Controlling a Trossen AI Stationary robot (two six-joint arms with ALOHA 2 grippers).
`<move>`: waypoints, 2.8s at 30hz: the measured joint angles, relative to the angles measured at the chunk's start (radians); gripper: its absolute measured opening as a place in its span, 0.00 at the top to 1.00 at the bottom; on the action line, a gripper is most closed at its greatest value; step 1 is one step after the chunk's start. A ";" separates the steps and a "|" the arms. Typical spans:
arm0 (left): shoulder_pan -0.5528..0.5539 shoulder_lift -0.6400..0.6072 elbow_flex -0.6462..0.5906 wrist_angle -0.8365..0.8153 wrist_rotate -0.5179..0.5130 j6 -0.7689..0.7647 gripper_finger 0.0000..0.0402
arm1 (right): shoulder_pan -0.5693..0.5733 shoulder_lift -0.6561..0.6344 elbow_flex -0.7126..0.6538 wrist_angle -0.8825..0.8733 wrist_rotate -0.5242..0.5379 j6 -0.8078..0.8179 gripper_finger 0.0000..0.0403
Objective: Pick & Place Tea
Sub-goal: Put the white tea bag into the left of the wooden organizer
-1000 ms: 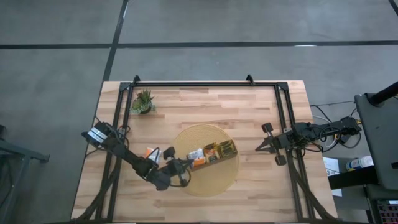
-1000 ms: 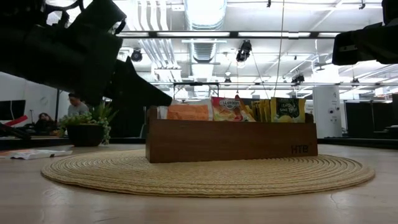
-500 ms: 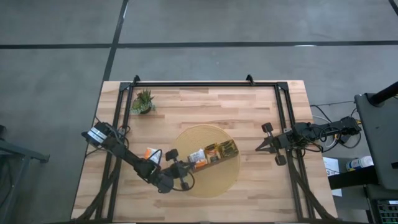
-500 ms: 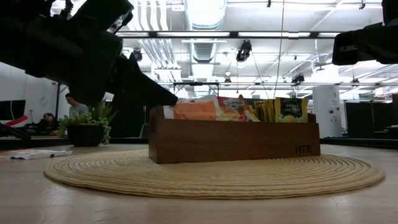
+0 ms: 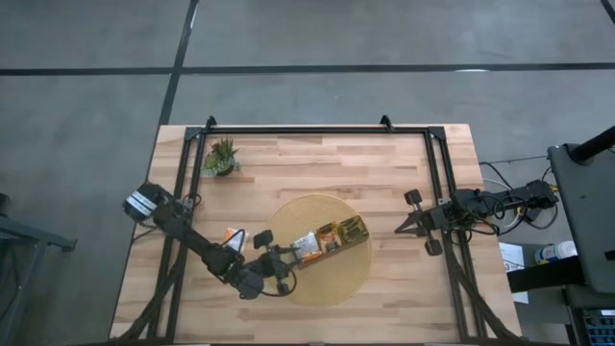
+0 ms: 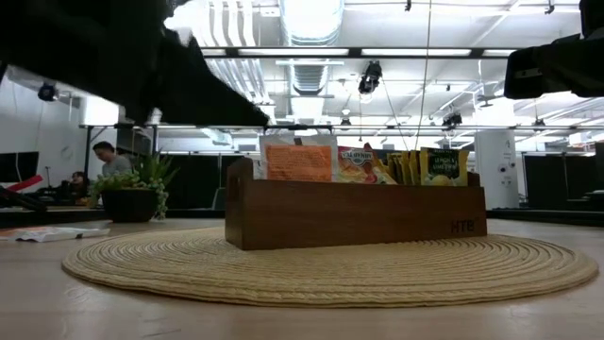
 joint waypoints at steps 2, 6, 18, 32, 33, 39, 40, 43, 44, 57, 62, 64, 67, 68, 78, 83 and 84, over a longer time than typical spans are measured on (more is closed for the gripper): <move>-0.012 -0.037 0.000 -0.036 -0.012 -0.011 0.66 | 0.000 0.000 0.000 0.000 0.000 0.000 0.98; -0.043 -0.126 0.000 -0.165 -0.029 -0.106 0.65 | 0.000 0.000 0.000 0.000 0.000 0.000 0.98; -0.116 -0.352 -0.001 -0.913 0.077 -0.718 0.65 | 0.000 0.000 0.000 0.000 0.000 0.000 0.98; -0.124 -0.318 -0.002 -1.199 0.358 -1.037 0.65 | 0.000 0.000 0.000 0.000 0.000 0.000 0.98; -0.124 -0.318 -0.002 -1.228 0.372 -1.084 0.65 | 0.000 0.000 0.000 0.000 0.000 0.000 0.98; -0.123 -0.306 -0.002 -1.397 0.459 -1.288 0.65 | 0.000 0.000 0.000 0.000 0.000 0.000 0.98; -0.123 -0.300 -0.002 -1.400 0.471 -1.294 0.65 | 0.000 0.000 0.000 0.000 0.000 0.000 0.98; -0.123 -0.283 -0.002 -1.394 0.486 -1.293 0.65 | 0.000 0.000 0.000 0.000 0.000 0.000 0.98; -0.122 -0.279 -0.002 -1.394 0.486 -1.292 0.65 | 0.000 0.000 0.000 0.000 0.000 0.000 0.98; -0.104 -0.245 -0.002 -1.329 0.481 -1.219 0.65 | 0.000 0.000 0.000 0.000 0.000 0.000 0.98; -0.097 -0.223 -0.002 -1.327 0.481 -1.211 0.65 | 0.000 0.000 0.000 0.000 0.000 0.000 0.98; -0.092 -0.209 -0.002 -1.327 0.482 -1.210 0.65 | 0.000 0.000 0.000 0.000 0.000 0.000 0.98; -0.085 -0.192 -0.002 -1.327 0.488 -1.210 0.66 | 0.000 0.000 0.000 0.000 0.000 0.000 0.98; -0.081 -0.188 -0.002 -1.327 0.493 -1.211 0.67 | 0.000 0.000 0.000 0.000 0.000 0.000 0.98; -0.071 -0.189 -0.005 -1.308 0.523 -1.203 0.94 | 0.000 0.000 0.000 0.000 0.000 0.000 0.98; -0.070 -0.193 -0.003 -1.315 0.522 -1.169 0.99 | 0.000 0.000 0.000 0.000 0.000 0.000 0.98; -0.070 -0.195 0.001 -1.317 0.518 -1.159 1.00 | 0.000 0.000 0.000 0.000 0.000 0.000 0.98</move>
